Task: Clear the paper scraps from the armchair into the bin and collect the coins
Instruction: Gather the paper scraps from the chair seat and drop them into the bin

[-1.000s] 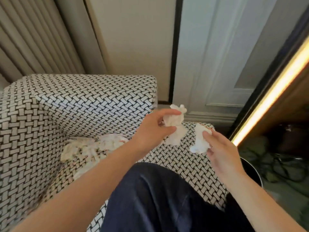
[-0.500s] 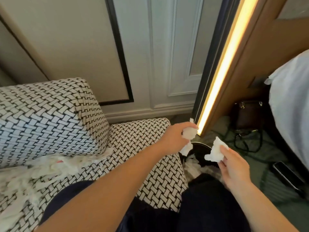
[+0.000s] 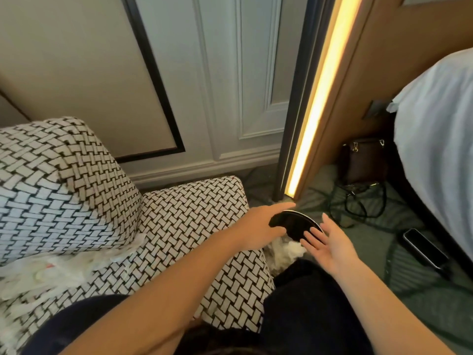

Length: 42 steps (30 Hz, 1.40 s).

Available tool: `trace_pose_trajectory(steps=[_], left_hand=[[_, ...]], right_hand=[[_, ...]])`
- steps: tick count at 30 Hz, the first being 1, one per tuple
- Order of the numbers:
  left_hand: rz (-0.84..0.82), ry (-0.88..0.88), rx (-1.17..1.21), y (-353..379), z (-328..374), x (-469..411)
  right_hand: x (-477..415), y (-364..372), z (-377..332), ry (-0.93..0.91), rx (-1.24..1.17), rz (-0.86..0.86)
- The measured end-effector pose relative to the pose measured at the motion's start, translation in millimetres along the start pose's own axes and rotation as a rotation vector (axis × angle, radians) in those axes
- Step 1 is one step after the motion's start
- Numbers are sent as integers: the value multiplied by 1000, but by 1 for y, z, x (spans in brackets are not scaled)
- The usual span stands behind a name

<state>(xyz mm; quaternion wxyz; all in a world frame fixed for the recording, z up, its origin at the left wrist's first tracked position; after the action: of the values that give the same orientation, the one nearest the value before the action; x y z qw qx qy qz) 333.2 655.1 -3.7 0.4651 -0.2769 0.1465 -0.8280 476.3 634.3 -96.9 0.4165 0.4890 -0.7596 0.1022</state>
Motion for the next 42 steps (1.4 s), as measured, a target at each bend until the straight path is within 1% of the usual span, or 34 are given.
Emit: trace_pose_trajectory(steps=[5, 10, 15, 18, 21, 26, 31, 36, 38, 42], left_hand=[[13, -45, 32, -12, -11, 17], [64, -73, 66, -36, -16, 45], [179, -30, 98, -77, -8, 99], [282, 1, 81, -107, -9, 141], [392, -6, 125, -134, -25, 190], [627, -25, 283, -170, -69, 278], [910, -130, 488, -185, -144, 373], [1131, -261, 637, -177, -209, 445], [1192, -321, 694, -170, -230, 465], [1316, -388, 799, -157, -263, 503]], right_hand=[[13, 10, -5, -23, 64, -74], [42, 37, -14, -102, 194, -143], [92, 91, -13, -168, 273, -248], [129, 129, -2, -199, 319, -334], [166, 170, 17, -240, 400, -425], [225, 233, 66, -261, 539, -598], [282, 295, 143, -258, 714, -815], [317, 334, 222, -308, 963, -1007], [324, 344, 245, -430, 1099, -1066], [326, 361, 293, -806, 1440, -1132]])
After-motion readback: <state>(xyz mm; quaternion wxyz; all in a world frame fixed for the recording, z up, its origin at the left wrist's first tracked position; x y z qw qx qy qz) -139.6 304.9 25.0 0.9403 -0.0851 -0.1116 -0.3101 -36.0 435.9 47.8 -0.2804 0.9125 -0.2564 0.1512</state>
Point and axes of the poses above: each hand's wrist, its own x-axis away from the middle knuckle, its own y-axis out of the palm, z = x × y, the point moved 10 cm from there along -x, towards the middle knuckle, and after that the axes turned 6 degrees about x, right-handed, at the moved point
